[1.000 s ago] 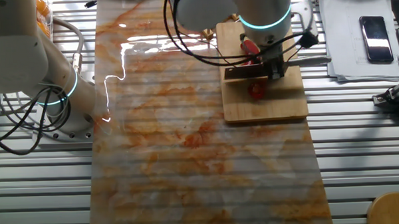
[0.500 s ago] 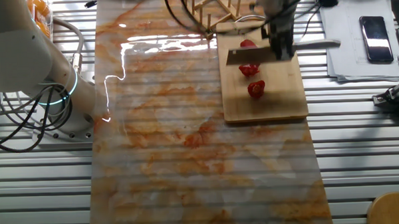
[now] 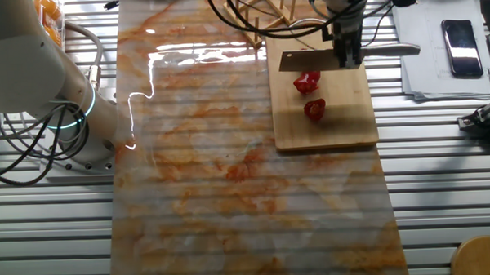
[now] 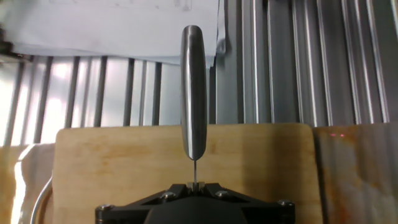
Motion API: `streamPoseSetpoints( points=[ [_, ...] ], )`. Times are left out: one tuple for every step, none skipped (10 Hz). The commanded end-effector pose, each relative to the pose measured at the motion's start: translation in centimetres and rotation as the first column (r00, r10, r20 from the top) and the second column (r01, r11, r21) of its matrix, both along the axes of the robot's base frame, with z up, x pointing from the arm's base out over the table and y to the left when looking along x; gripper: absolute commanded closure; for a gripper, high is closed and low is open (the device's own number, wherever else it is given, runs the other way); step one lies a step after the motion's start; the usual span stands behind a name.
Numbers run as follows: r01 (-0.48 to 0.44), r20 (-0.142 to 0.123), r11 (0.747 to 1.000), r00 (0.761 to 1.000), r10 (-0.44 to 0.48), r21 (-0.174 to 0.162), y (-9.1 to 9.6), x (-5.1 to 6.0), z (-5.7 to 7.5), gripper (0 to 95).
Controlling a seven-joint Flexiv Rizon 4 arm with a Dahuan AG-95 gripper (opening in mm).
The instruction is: Chop the chili peppers
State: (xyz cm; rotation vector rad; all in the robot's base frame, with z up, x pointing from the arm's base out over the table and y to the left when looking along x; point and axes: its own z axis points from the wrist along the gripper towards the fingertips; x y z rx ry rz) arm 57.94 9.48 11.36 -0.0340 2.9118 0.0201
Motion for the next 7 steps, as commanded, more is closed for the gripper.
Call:
streamPoseSetpoints(
  points=[
    [0.011,-0.003,1.000,1.000,-0.011,-0.003,-0.06,-0.30,0.12,95.0],
    [0.013,-0.003,1.000,1.000,-0.013,-0.003,-0.08,-0.28,0.04,95.0],
    [0.016,-0.005,1.000,1.000,-0.016,-0.002,-0.12,-0.22,-0.12,95.0],
    [0.022,-0.003,1.000,1.000,-0.022,0.000,-0.09,-0.17,-0.09,95.0],
    [0.029,-0.001,1.000,1.000,-0.029,0.001,-0.06,-0.13,-0.06,95.0],
    [0.041,-0.001,0.999,0.999,-0.041,0.000,0.05,-0.03,0.02,95.0],
    [0.052,-0.002,0.999,0.999,-0.052,0.001,0.25,-0.02,0.03,95.0]
  ],
)
